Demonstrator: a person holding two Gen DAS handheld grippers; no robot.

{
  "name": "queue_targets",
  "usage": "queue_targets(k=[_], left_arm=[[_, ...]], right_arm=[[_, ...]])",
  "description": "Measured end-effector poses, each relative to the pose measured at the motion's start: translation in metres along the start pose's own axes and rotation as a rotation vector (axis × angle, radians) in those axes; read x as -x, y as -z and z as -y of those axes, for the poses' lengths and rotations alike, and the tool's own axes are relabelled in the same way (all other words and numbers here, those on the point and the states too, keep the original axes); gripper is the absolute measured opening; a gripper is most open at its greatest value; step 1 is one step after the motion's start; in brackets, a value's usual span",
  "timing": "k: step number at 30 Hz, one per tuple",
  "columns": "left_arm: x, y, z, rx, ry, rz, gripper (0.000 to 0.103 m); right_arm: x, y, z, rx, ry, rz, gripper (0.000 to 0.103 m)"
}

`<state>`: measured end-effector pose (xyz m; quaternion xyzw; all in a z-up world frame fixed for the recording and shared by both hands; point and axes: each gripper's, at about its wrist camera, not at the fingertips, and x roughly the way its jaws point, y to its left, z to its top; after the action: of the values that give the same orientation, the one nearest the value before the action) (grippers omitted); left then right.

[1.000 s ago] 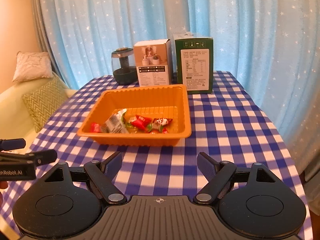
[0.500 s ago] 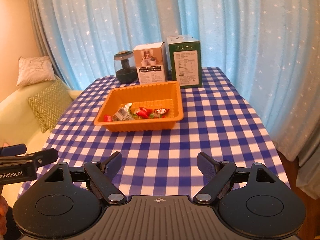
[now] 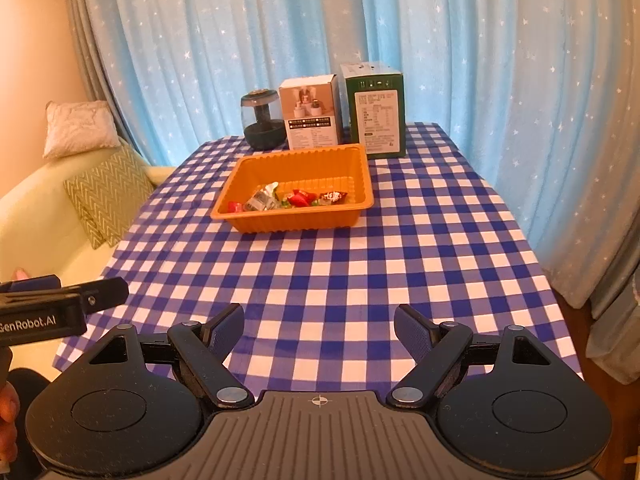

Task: Organize snacks

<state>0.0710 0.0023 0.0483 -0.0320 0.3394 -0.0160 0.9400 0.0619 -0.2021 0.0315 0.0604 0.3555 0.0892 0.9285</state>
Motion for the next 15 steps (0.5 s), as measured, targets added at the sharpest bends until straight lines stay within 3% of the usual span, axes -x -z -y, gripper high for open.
queue_targets(k=[15], left_arm=[[0.028, 0.009, 0.01, -0.003, 0.011, 0.002, 0.103]], right_arm=[[0.029, 0.008, -0.012, 0.038, 0.007, 0.009, 0.082]])
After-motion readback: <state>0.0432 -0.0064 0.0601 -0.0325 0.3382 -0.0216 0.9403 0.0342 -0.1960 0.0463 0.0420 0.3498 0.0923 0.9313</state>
